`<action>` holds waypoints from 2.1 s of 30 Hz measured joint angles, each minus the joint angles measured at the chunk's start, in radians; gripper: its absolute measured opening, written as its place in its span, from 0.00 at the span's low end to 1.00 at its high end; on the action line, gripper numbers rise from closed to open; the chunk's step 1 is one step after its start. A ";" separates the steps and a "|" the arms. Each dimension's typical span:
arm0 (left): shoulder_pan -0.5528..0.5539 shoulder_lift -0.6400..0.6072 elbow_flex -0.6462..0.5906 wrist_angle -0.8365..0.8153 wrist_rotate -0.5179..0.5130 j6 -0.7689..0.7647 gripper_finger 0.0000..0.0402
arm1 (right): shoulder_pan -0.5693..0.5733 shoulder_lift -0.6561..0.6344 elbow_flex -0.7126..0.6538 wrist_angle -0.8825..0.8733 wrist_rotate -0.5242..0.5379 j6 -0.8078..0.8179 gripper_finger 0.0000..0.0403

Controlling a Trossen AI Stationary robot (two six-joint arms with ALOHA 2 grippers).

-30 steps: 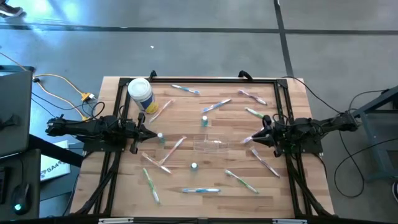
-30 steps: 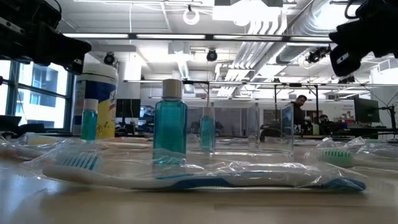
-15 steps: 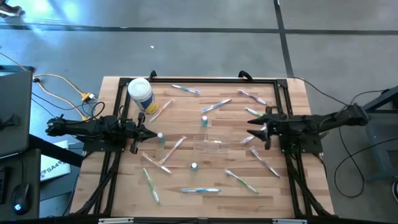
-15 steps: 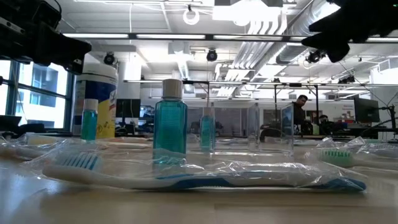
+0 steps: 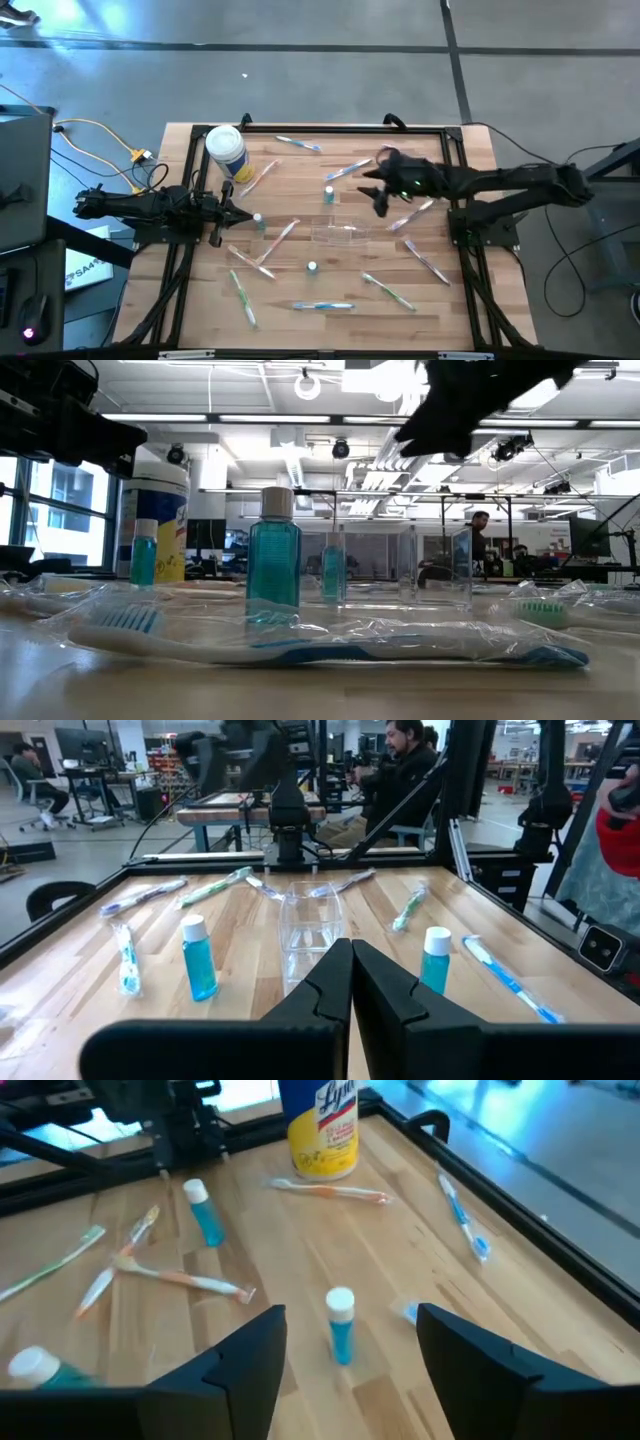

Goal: Pick & Place toothbrushing station
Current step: Put the top blue mouthwash into the transparent organizer

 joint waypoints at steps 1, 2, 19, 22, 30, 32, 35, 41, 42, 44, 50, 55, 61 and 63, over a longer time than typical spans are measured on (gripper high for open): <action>0.000 0.000 0.000 0.000 -0.004 0.000 0.02 | -0.010 0.032 0.021 0.010 -0.021 -0.008 0.55; 0.000 0.000 0.000 0.000 -0.008 0.000 0.02 | -0.020 0.063 0.041 0.016 -0.040 -0.014 0.56; 0.000 0.000 0.000 0.039 -0.085 -0.007 0.43 | -0.034 0.388 0.223 0.031 -0.017 -0.058 0.64; 0.000 0.000 0.000 0.039 -0.085 -0.006 0.49 | -0.034 0.431 0.228 0.034 -0.017 -0.059 0.64; 0.000 0.000 0.000 0.039 -0.085 -0.004 0.52 | -0.044 0.512 0.228 0.093 -0.016 -0.059 0.64; 0.000 0.000 0.000 0.039 -0.085 -0.004 0.52 | -0.044 0.516 0.228 0.103 -0.017 -0.059 0.64; 0.000 0.000 0.000 0.039 -0.085 -0.004 0.52 | -0.048 0.516 0.228 0.103 -0.017 -0.059 0.64; 0.000 0.000 0.000 0.039 -0.085 -0.004 0.52 | -0.050 0.537 0.228 0.096 -0.035 -0.059 0.64; 0.000 0.000 0.000 0.039 -0.085 -0.004 0.52 | -0.049 0.547 0.228 0.106 -0.035 -0.061 0.64; 0.000 0.000 0.000 0.039 -0.085 -0.008 0.52 | -0.049 0.564 0.231 0.128 -0.036 -0.062 0.64; 0.000 0.000 0.000 0.038 -0.085 -0.034 0.52 | -0.056 0.581 0.231 0.147 -0.053 -0.058 0.64; 0.000 0.000 0.000 0.038 -0.084 -0.035 0.52 | -0.062 0.594 0.228 0.154 -0.059 -0.057 0.64; 0.000 0.000 0.000 0.038 -0.083 -0.035 0.52 | -0.062 0.619 0.230 0.160 -0.059 -0.063 0.64; 0.000 0.000 0.000 0.038 -0.083 -0.035 0.52 | -0.066 0.622 0.227 0.145 -0.059 -0.063 0.64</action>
